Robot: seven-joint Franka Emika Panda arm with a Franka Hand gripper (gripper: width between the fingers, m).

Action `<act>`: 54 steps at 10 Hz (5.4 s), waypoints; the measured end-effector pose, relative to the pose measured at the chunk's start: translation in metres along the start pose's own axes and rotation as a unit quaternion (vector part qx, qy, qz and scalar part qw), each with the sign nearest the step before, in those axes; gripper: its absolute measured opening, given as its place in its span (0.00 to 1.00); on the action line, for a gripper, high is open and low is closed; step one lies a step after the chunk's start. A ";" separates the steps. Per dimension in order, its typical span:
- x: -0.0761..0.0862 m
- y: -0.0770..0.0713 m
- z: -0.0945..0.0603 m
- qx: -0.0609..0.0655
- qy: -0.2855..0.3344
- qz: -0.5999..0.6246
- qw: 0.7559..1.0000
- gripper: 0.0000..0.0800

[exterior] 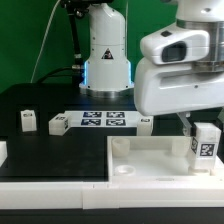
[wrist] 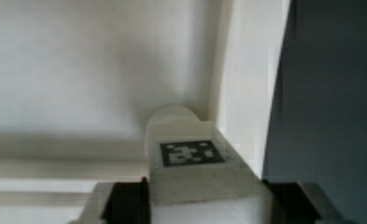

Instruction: Assemble one leg

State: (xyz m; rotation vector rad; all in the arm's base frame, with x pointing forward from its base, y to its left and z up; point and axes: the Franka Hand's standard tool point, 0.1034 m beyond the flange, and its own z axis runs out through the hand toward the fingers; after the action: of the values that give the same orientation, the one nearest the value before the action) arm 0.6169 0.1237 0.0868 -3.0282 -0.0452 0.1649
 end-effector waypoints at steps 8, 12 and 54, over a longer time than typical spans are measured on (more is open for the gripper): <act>0.000 -0.003 -0.001 0.022 0.011 0.417 0.908 0.37; -0.002 -0.008 0.002 0.018 0.009 0.379 0.925 0.76; 0.004 -0.001 0.005 -0.042 0.050 -0.044 0.997 0.81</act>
Offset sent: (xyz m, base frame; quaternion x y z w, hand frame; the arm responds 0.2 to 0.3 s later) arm -0.0002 -0.0161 -0.0016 -0.0087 -0.0048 0.3454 0.9384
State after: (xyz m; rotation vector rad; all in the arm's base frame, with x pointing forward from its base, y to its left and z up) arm 0.6199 0.1255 0.0815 -3.1064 -0.1810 0.0036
